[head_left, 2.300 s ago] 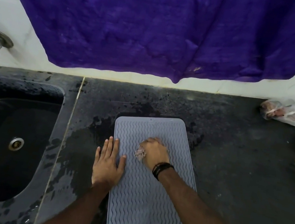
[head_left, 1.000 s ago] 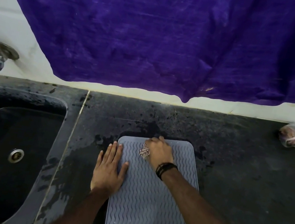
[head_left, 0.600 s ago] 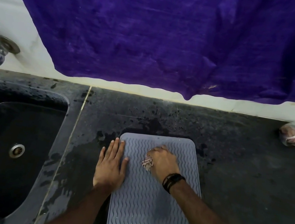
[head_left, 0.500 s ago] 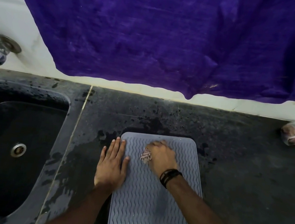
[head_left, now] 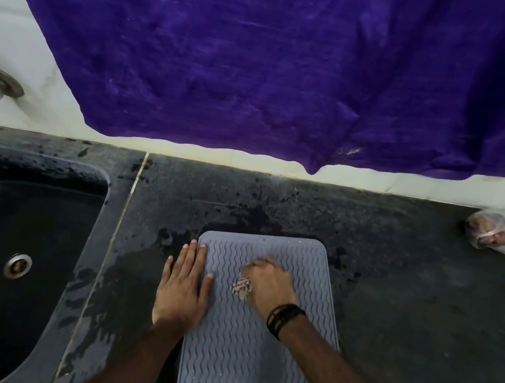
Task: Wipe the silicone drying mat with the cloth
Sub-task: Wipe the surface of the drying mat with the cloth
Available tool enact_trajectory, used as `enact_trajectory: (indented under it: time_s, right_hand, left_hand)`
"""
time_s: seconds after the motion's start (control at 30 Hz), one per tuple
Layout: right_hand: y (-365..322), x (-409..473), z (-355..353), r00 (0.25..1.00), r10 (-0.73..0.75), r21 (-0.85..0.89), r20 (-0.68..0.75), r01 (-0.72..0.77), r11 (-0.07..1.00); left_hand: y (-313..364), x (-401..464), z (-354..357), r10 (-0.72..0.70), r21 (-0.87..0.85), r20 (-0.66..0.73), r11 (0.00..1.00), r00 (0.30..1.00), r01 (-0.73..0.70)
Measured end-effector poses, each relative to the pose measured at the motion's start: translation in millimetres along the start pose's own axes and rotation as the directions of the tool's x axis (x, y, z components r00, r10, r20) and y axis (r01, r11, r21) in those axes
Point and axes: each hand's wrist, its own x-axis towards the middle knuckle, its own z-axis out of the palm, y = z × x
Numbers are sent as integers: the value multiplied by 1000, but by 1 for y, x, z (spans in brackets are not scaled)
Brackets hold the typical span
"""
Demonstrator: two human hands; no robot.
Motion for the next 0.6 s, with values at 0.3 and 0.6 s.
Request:
enact_trajectory:
  time_s: [0.3,0.6]
  right_hand:
    - [28,34,-30,994,88,38,-64,-86,996]
    - [26,-2,3,1000,6,-104,9,-5,995]
  left_hand:
    - [3,1,-1,-2,-4,-10,1000,1000,2]
    - [1,2,2,3,-2,-16,1000,1000,-3]
